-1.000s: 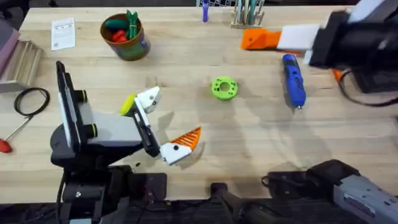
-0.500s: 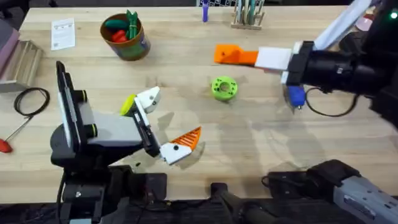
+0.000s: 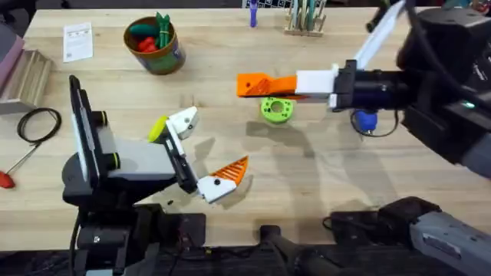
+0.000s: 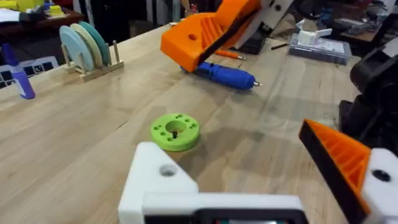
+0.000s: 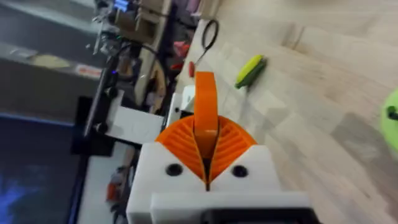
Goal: Pick up the gripper from the table and insert it into the empty holder that is missing its gripper. Then pick up a screw, insert it into the mounting hole, and use the screwdriver to tighten it. Finally, clean up the table by picking up the vegetable and placing it into the bucket.
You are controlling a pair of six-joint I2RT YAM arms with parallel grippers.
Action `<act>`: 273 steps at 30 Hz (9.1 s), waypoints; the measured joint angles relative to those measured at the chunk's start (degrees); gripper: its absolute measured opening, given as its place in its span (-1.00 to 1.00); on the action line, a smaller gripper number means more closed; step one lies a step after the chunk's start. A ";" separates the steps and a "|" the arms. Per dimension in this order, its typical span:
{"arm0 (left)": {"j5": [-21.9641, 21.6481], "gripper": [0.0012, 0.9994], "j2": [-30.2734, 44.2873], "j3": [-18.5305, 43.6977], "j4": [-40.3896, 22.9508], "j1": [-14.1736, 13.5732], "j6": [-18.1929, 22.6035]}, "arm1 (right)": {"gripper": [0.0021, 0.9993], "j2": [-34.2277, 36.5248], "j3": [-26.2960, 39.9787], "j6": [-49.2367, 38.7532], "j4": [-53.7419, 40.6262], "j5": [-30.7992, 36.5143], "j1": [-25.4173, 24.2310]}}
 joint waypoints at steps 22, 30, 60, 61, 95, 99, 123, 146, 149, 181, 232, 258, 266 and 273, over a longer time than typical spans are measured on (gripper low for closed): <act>0.02 0.97 0.00 0.00 0.00 0.00 0.00 | -0.99 22.99 -0.02 7.85 18.19 -29.97 -2.02; 0.01 0.97 0.00 0.00 0.00 0.00 0.00 | -0.99 30.25 0.02 22.45 43.81 -31.96 -1.68; 0.02 0.97 0.00 0.00 0.00 0.00 0.00 | -0.99 42.62 7.75 28.28 43.25 -32.10 8.25; 0.02 0.97 0.00 0.00 0.00 0.00 0.00 | -0.99 42.62 8.00 27.99 43.27 -32.10 8.42; -0.02 0.97 0.00 0.00 0.00 0.00 0.02 | -0.99 46.20 12.15 24.97 42.57 -32.10 10.61; -0.03 0.97 0.00 0.00 0.00 0.00 0.02 | -0.99 46.20 12.15 24.97 42.55 -31.63 10.63; -0.42 0.97 0.00 0.00 0.03 0.00 -0.26 | -0.99 46.20 12.33 28.50 42.49 -25.96 12.40; -0.76 0.97 0.01 0.00 0.04 0.09 -1.38 | -0.99 46.20 12.66 30.59 42.81 -21.07 14.52; -0.76 0.97 0.01 0.00 0.03 0.09 -1.53 | -0.99 46.18 12.66 30.61 42.83 -20.73 14.86; -0.02 0.97 0.00 0.00 0.00 -0.07 -1.25 | 0.69 46.19 12.75 31.01 42.41 -17.50 15.89; 0.02 0.97 0.00 0.00 -0.02 -0.07 -1.05 | 0.65 34.80 52.02 -42.26 -70.94 60.41 20.70; 0.02 0.97 0.01 0.00 -0.02 -0.07 -1.05 | -0.08 47.23 45.18 -41.87 -57.86 59.07 20.75; 0.02 0.97 0.00 0.00 -0.02 -0.07 -1.05 | -0.36 47.21 45.18 -41.43 -57.21 58.69 20.75; 0.02 0.97 0.00 0.00 -0.02 -0.07 -1.05 | -0.48 47.21 45.16 -41.41 -57.14 58.58 20.75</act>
